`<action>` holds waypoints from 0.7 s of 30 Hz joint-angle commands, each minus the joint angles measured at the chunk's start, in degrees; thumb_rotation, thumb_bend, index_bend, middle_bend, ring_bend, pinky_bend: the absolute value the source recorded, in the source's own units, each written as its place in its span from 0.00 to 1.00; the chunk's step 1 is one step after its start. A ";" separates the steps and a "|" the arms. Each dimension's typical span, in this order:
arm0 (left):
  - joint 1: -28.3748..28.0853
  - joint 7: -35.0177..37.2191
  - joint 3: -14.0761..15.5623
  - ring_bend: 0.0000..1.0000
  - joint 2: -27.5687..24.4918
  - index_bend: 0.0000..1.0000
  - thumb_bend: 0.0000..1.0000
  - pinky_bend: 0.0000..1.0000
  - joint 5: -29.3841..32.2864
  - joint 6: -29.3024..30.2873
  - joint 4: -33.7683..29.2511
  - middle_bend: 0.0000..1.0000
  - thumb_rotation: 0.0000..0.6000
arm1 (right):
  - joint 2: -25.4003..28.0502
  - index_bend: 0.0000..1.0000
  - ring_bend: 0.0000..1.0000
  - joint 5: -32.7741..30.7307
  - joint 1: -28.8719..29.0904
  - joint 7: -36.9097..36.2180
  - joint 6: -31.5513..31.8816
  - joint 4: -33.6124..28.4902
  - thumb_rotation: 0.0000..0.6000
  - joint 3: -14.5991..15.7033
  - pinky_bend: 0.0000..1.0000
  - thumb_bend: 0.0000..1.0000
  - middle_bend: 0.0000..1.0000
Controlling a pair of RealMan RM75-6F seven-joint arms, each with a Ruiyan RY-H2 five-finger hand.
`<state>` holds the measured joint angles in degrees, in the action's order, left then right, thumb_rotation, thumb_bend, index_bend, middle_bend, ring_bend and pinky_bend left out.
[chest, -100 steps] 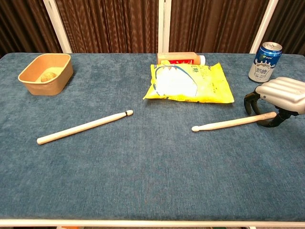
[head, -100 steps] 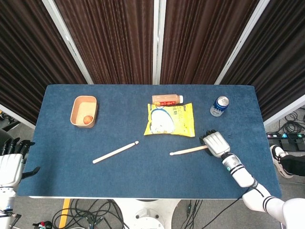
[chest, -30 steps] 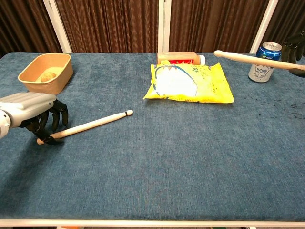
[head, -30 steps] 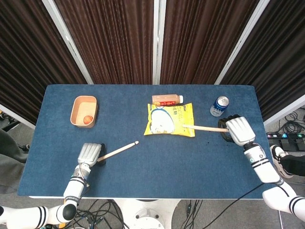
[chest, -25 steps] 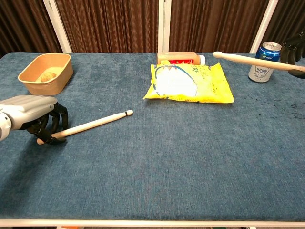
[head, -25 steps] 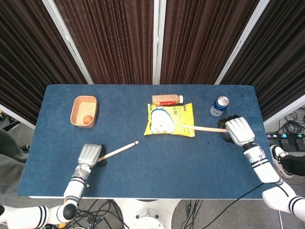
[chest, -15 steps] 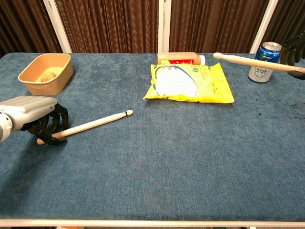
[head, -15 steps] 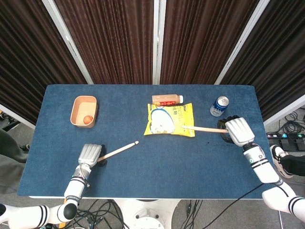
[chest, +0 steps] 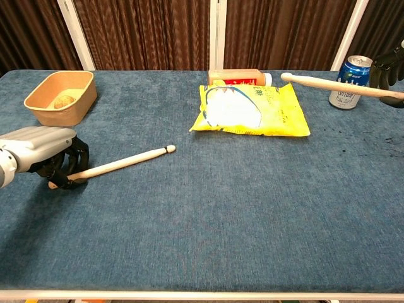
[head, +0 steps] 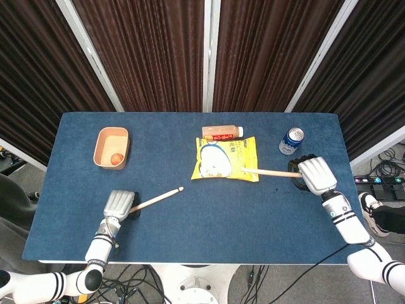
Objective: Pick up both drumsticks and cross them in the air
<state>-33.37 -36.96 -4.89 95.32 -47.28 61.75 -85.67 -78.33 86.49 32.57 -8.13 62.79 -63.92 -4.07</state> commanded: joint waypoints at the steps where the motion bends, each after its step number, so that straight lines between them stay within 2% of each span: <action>1: 0.26 1.34 0.01 0.61 0.32 0.53 0.38 0.63 -1.22 0.34 0.62 0.61 0.96 | 0.04 0.70 0.44 -0.06 -0.08 0.15 0.10 -0.18 1.00 -0.02 0.42 0.45 0.66; 9: 1.72 10.54 -0.26 0.65 -0.61 0.63 0.48 0.66 -9.59 1.62 2.42 0.70 1.00 | 0.18 0.70 0.44 -0.39 -1.14 -0.20 0.98 -0.96 1.00 0.25 0.42 0.45 0.66; 21: 0.36 35.27 -3.48 0.67 -6.68 0.69 0.51 0.68 -26.51 0.20 2.99 0.74 1.00 | -1.86 0.72 0.47 1.32 -3.98 -7.95 5.10 -4.44 1.00 1.50 0.42 0.53 0.66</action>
<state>-32.08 -7.46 -7.20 90.30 -68.80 62.12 -83.20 -79.43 87.31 28.98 -14.68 67.06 -67.50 -2.70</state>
